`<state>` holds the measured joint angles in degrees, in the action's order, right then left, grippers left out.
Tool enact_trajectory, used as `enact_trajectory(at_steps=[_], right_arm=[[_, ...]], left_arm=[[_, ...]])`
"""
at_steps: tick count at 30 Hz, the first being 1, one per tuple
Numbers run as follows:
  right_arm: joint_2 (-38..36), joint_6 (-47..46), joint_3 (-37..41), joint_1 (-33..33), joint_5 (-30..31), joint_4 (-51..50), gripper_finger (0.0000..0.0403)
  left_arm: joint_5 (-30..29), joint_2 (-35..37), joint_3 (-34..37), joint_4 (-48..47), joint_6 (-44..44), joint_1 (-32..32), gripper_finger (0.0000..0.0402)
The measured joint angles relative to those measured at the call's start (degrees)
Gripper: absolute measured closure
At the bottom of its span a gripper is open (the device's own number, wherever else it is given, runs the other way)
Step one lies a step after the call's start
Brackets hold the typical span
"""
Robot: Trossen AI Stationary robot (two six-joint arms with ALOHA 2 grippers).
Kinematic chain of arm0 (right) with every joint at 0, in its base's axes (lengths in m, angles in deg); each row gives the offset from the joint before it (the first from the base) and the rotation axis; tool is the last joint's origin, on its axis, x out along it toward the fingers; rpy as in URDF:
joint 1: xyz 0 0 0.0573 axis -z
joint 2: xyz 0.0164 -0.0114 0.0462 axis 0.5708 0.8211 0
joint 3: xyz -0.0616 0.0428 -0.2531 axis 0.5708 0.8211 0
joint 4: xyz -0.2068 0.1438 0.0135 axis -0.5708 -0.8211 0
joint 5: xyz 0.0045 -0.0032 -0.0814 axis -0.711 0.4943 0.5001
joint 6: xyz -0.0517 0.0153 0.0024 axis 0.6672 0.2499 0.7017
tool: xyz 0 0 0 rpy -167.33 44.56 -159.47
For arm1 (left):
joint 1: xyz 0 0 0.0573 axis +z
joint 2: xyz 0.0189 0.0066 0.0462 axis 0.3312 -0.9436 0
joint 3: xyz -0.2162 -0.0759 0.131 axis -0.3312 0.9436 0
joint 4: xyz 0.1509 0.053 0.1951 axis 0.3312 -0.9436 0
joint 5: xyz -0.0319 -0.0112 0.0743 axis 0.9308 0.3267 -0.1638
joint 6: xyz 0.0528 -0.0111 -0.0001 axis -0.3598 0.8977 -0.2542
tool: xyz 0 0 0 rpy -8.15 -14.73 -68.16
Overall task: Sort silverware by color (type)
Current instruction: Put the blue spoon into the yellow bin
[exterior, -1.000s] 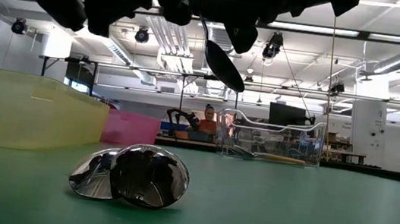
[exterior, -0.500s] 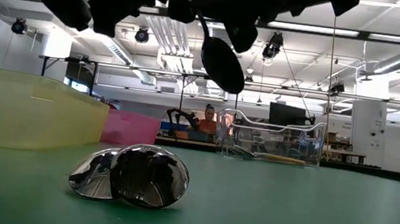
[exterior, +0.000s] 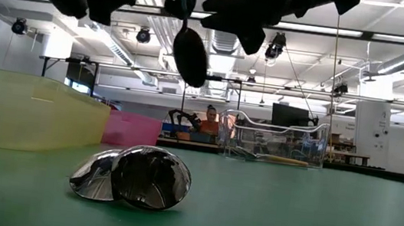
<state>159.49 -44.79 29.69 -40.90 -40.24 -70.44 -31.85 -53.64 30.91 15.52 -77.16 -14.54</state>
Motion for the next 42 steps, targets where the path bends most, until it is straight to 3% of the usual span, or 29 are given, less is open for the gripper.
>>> enact_trajectory(at_steps=[9, 17, 23, 27, 34, 42], right_arm=[[-4.04, 0.7, -0.02, 1.9, 3.55, -5.38, 0.0239], [-3.68, 2.19, -0.02, 1.91, 4.55, -6.18, 0.024], [-2.71, 1.56, -0.02, 1.91, 4.59, -6.03, 0.0239], [-2.21, 1.62, -0.02, 1.91, 6.22, -5.62, 0.0239], [-1.55, 1.62, -0.02, 1.91, 9.01, -5.46, 0.024], [-1.53, 1.6, 0.0, 1.91, 9.05, -5.47, 0.0241]], left_arm=[[-7.5, 16.26, -1.92, -28.97, -0.57, -0.01, 0.0402], [-24.64, 31.77, -3.02, -58.27, -3.74, -0.43, 0.0401], [-26.62, 39.44, -3.1, -68.57, -0.88, -1.25, 0.0401], [-32.06, 42.76, -2.89, -76.26, -4.73, -3.53, 0.0401], [-42.68, 45.1, -0.61, -79.47, -11.66, -10.97, 0.0401], [-50.93, 48.45, 1.58, -82.5, -10.86, -16.47, 0.0401]])
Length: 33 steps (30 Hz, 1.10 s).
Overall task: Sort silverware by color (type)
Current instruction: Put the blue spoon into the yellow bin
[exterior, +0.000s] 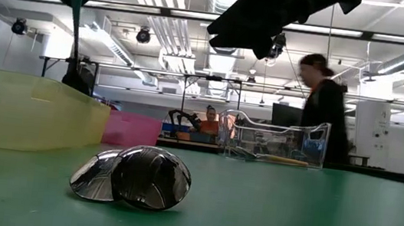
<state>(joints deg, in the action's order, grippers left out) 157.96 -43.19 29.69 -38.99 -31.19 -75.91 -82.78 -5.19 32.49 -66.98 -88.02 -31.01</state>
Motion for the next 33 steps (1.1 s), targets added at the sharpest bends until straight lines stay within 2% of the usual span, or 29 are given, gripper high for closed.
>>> enact_trajectory(at_steps=[7, 15, 33], right_arm=[[0.0, -0.7, -0.02, 0.09, 0.07, 0.23, 0.0239], [0.0, -1.11, 0.0, 0.09, 2.89, 0.22, 0.024], [0.0, -1.55, -0.02, 0.09, 2.92, 0.21, 0.0241]], left_arm=[[-7.42, 1.79, 0.45, -7.24, 4.73, -3.49, 0.0401], [-9.59, 0.98, 0.56, -7.13, 5.2, -4.78, 0.0401], [-9.86, -4.84, 0.54, -8.09, 13.83, -4.77, 0.0401]])
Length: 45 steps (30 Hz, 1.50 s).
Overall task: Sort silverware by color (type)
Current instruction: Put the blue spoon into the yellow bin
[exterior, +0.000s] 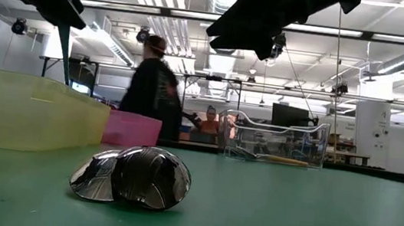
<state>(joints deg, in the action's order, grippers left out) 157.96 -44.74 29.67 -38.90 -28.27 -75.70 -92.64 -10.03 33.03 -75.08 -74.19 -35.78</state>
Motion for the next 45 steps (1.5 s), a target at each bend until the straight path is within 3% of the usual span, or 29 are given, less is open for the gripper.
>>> enact_trajectory(at_steps=[15, 28, 45], right_arm=[[0.0, 0.0, 0.0, 0.0, -0.05, -0.89, 0.0236], [0.0, 0.03, 0.0, 0.0, -0.06, -0.9, 0.0236], [0.0, 0.02, 0.0, 0.0, -0.06, -0.91, 0.0236]], left_arm=[[4.87, -0.82, -0.06, -1.06, 3.88, -0.04, 0.0377], [4.88, -3.94, 0.04, -2.06, 5.78, -0.03, 0.0345], [5.21, -8.1, 0.04, -2.29, 5.98, -0.03, 0.0335]])
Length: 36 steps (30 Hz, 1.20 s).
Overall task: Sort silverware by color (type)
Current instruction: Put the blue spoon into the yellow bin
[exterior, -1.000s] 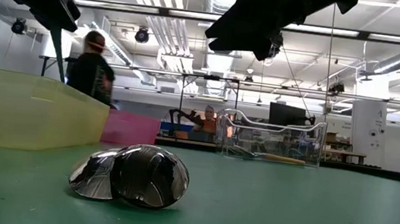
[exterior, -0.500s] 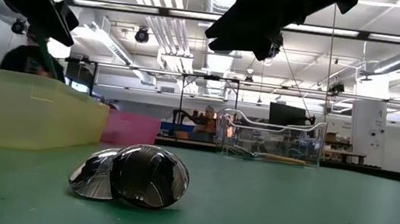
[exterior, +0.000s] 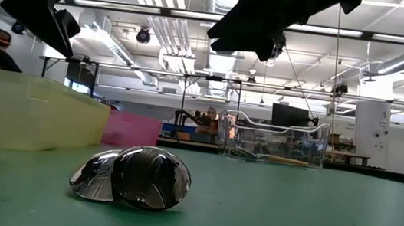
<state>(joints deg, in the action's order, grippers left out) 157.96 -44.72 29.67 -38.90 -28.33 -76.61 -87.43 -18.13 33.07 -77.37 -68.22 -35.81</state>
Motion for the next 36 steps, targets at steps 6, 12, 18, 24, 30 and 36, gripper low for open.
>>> enact_trajectory(at_steps=[6, 12, 18, 24, 30, 36], right_arm=[[0.0, 0.0, 0.02, 0.0, -0.02, 0.0, 0.0236], [0.0, -0.01, 0.01, 0.0, -0.02, 0.0, 0.0236], [0.0, -0.01, 0.01, 0.0, -0.02, 0.01, 0.0236], [0.0, -0.04, 0.0, 0.0, -0.02, 0.0, 0.0236], [0.0, -0.57, 0.02, 0.0, -0.02, 0.0, 0.0236], [0.0, -0.63, 0.0, -0.02, -0.02, 0.0, 0.0236]], left_arm=[[0.06, -0.29, 0.0, 0.0, 0.31, 0.0, 0.0335], [0.07, -0.27, 0.0, 0.0, 0.31, 0.0, 0.0335], [-0.06, -1.01, 0.0, 0.0, 1.42, 0.0, 0.0335], [-0.37, -4.03, -0.02, -0.42, 3.01, 0.04, 0.0335], [-0.09, -8.86, -0.06, -3.34, 3.31, 0.07, 0.0336], [2.27, -12.26, -1.56, -7.33, 3.91, 0.11, 0.0346]])
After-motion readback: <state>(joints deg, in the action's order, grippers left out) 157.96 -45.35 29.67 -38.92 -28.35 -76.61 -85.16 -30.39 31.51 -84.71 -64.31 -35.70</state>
